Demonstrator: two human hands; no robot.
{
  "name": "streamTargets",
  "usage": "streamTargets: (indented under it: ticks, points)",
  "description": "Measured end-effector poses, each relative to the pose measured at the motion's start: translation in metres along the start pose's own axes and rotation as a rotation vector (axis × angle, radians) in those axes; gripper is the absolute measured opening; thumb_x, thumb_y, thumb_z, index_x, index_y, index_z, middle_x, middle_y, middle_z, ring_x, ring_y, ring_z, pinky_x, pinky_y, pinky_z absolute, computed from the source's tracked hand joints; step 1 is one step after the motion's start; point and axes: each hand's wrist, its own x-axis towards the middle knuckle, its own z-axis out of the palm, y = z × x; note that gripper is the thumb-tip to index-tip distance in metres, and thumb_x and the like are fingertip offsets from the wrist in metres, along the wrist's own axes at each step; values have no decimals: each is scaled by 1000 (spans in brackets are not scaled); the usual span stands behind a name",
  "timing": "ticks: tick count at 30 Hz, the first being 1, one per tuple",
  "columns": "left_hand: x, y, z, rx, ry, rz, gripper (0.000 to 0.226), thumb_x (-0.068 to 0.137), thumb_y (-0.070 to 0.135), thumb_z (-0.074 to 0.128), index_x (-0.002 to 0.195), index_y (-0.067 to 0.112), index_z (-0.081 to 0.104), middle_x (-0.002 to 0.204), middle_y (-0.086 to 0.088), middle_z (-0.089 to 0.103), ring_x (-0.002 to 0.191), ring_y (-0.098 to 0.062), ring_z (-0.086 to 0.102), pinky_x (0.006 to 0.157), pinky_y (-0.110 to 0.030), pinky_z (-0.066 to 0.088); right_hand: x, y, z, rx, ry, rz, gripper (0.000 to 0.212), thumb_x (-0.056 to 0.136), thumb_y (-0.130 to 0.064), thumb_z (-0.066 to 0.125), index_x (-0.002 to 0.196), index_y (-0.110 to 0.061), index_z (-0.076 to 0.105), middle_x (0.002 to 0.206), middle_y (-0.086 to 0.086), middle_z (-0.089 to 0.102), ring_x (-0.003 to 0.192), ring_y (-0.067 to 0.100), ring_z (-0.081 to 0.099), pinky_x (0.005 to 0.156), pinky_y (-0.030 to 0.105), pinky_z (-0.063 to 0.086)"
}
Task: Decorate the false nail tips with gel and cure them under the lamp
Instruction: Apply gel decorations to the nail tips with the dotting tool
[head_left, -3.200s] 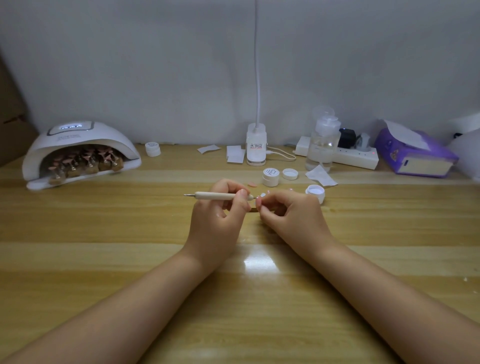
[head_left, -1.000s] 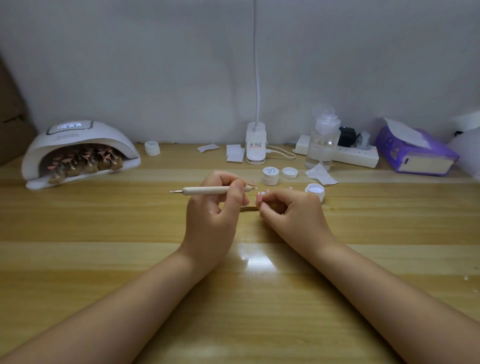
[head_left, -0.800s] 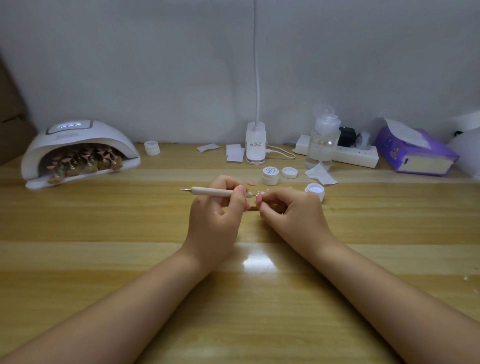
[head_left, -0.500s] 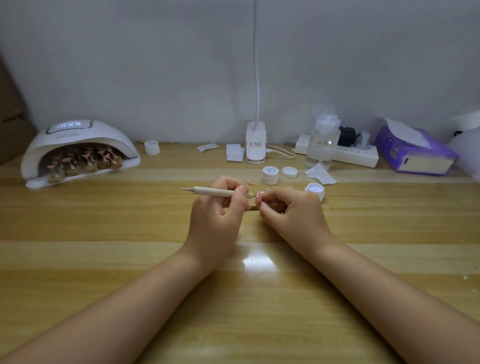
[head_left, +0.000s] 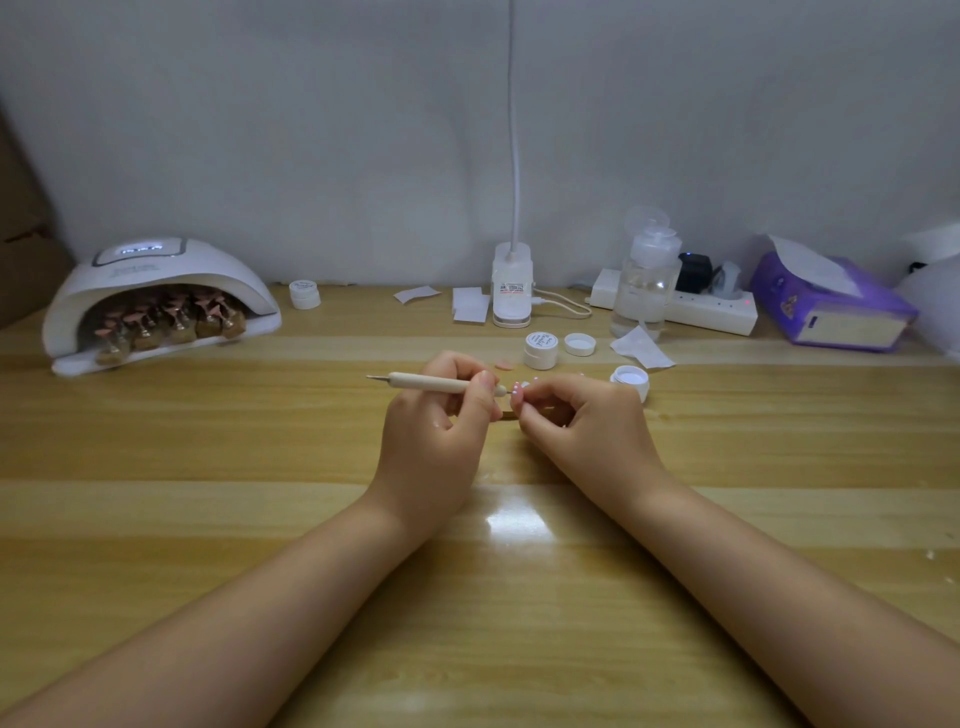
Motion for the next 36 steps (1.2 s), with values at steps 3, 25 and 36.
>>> streamTargets:
  ticks: [3, 25, 36]
  points:
    - [0, 0, 0, 4, -4, 1, 13, 87, 27, 50, 79, 21, 59, 68, -1, 66, 70, -16, 65, 72, -48, 53, 1, 0, 0, 0, -2, -2, 5, 79, -10, 71, 78, -13, 75, 70, -6, 70, 64, 5, 61, 63, 22, 49]
    - [1, -2, 0, 17, 1, 3, 15, 87, 27, 51, 80, 17, 60, 69, 0, 67, 71, -12, 66, 72, -47, 53, 0, 2, 1, -5, -4, -19, 5, 79, -10, 72, 78, -14, 75, 69, -5, 71, 63, 8, 63, 64, 25, 50]
    - [2, -5, 0, 6, 0, -5, 15, 87, 28, 51, 80, 19, 60, 69, 0, 66, 71, -17, 66, 72, -51, 53, 1, 2, 0, -10, -23, -14, 7, 78, -8, 71, 80, -14, 75, 71, -6, 71, 63, 4, 60, 63, 14, 46]
